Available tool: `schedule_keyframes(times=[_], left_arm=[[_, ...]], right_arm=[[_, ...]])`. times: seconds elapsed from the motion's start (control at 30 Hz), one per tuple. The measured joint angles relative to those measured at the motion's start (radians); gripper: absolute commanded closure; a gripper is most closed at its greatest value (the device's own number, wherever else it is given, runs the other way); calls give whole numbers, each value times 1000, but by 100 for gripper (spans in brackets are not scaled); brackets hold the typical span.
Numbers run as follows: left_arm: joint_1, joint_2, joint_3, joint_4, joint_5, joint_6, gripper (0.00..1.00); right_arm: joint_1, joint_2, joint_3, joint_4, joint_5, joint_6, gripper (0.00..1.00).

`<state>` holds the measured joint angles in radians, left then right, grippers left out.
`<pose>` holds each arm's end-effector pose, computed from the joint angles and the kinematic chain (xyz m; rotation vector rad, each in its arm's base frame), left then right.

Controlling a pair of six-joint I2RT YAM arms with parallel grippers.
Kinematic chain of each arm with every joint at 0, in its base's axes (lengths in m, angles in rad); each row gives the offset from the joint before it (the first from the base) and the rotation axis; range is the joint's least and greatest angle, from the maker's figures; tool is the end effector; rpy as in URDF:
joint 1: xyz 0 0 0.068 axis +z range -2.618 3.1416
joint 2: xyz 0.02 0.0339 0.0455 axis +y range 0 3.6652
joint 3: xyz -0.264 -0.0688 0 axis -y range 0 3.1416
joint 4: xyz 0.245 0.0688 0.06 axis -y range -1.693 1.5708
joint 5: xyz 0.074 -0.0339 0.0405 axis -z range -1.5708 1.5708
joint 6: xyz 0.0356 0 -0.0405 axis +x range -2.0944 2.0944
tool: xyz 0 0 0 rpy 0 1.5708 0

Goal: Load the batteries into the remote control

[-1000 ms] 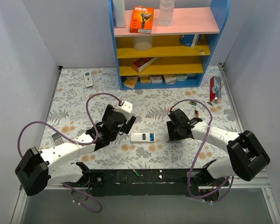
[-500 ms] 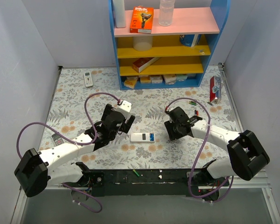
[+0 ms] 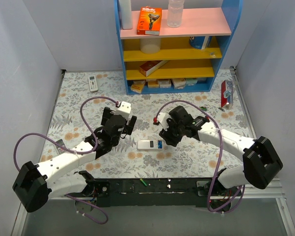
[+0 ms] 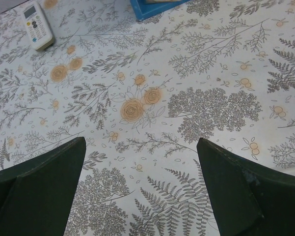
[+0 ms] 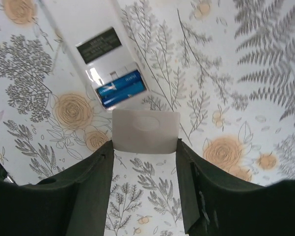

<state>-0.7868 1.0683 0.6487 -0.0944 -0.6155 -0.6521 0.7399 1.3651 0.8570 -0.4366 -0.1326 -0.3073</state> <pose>0.1775 -0.1489 0.2492 -0.2311 1.9817 -0.2856 0.1987 0.1878 0.2166 -1.3157 2.1697 0.3408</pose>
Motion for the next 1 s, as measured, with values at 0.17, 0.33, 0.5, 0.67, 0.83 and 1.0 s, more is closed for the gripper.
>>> schedule_keyframes(times=[0.17, 0.33, 0.5, 0.67, 0.83, 1.0], left_arm=[[14, -24, -3, 8, -35, -11, 2], [28, -61, -11, 24, -73, -22, 2], [47, -96, -20, 32, -100, -37, 2], [56, -112, -21, 53, -111, -44, 2], [59, -113, -22, 59, -111, -45, 2], [60, -113, -22, 65, -110, -45, 2]], right_arm=[[42, 69, 95, -33, -55, -166, 60], [75, 154, 124, -66, -51, -275, 58], [106, 204, 124, -92, -28, -332, 57], [134, 220, 124, -92, -11, -361, 57], [144, 241, 127, -87, 7, -379, 57], [144, 244, 132, -84, 23, -385, 57]])
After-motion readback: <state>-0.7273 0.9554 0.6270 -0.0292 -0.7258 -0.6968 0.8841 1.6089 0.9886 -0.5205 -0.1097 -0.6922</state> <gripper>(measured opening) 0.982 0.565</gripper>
